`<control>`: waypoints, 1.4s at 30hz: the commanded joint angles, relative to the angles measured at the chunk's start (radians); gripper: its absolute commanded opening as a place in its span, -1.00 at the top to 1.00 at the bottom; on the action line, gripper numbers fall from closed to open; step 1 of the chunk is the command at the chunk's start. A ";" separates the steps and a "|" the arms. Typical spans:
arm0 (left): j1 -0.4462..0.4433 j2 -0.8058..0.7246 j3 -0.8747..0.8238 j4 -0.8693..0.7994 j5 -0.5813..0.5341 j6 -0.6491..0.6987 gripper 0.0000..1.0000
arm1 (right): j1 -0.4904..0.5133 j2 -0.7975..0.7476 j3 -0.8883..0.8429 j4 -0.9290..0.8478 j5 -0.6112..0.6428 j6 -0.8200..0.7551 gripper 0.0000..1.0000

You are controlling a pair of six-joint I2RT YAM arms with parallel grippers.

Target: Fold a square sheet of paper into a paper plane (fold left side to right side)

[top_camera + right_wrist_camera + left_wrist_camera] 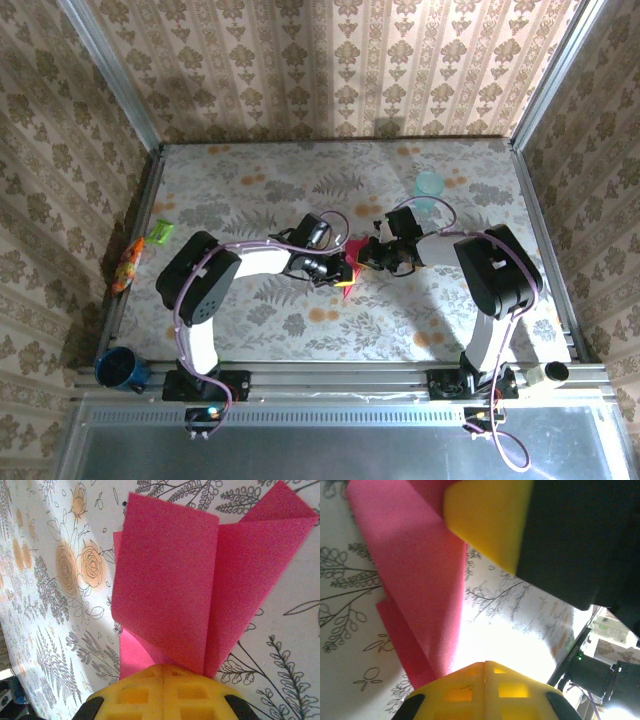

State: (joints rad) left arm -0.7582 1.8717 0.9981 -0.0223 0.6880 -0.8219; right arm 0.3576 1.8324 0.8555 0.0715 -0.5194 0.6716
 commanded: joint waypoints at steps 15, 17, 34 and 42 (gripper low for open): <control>-0.023 0.057 -0.049 -0.015 -0.037 0.019 1.00 | 0.006 0.036 -0.011 -0.146 0.063 -0.030 1.00; -0.028 0.063 -0.053 -0.022 -0.075 0.025 1.00 | 0.005 0.017 0.010 -0.143 0.045 -0.033 1.00; -0.050 0.075 -0.078 -0.108 -0.165 0.091 1.00 | 0.083 -0.151 -0.029 -0.038 0.009 0.027 1.00; -0.052 0.078 -0.074 -0.123 -0.173 0.095 1.00 | 0.113 -0.104 -0.077 0.031 0.032 0.069 1.00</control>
State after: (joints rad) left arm -0.7918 1.9045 0.9691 -0.0040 0.6163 -0.7574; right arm 0.4656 1.7016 0.8001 0.0711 -0.5087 0.7147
